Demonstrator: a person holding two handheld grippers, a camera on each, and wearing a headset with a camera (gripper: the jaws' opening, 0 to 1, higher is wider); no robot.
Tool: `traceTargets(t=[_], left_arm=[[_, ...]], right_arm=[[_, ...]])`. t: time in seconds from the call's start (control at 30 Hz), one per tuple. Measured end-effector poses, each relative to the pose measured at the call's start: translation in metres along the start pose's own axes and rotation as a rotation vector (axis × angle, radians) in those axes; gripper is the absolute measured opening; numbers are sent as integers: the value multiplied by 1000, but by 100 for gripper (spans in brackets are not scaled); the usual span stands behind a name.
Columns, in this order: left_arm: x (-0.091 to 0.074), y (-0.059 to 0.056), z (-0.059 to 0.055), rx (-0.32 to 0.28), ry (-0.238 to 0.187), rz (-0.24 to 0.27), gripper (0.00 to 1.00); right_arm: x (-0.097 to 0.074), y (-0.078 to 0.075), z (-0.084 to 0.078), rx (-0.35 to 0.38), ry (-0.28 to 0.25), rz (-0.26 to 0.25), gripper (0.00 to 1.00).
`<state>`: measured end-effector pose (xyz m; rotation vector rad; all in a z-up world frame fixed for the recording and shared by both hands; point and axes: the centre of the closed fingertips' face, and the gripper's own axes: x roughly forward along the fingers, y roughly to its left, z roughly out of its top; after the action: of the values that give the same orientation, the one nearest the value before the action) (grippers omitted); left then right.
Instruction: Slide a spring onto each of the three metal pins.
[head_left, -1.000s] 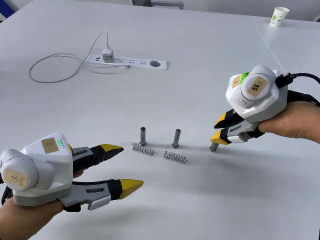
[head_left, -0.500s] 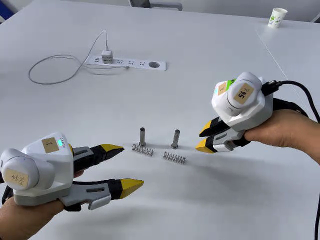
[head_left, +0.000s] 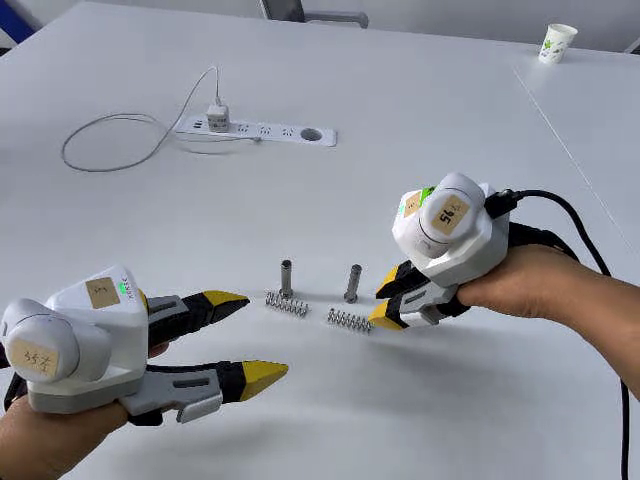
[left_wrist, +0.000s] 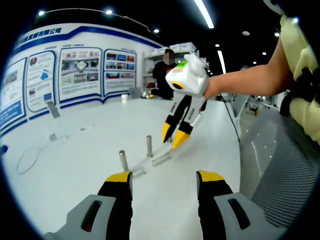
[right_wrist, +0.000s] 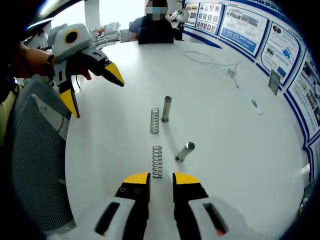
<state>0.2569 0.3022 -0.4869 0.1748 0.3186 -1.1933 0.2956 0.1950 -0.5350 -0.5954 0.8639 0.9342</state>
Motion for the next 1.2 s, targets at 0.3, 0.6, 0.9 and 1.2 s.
traceTargets(t=[0.3,0.6,0.9,1.2], left_arm=[[-1,0,0,2,4,0,52],[-1,0,0,3,5,0,52],[-1,1,0,2,3,1,52],[2,-2,-2,13,13,-13,51]], right_arm=[[16,4,-7,25,24,19,17],[25,5,-11,36,43,27,16],[30,6,-15,63,60,39,12],[23,14,-13,33,59,53,11]])
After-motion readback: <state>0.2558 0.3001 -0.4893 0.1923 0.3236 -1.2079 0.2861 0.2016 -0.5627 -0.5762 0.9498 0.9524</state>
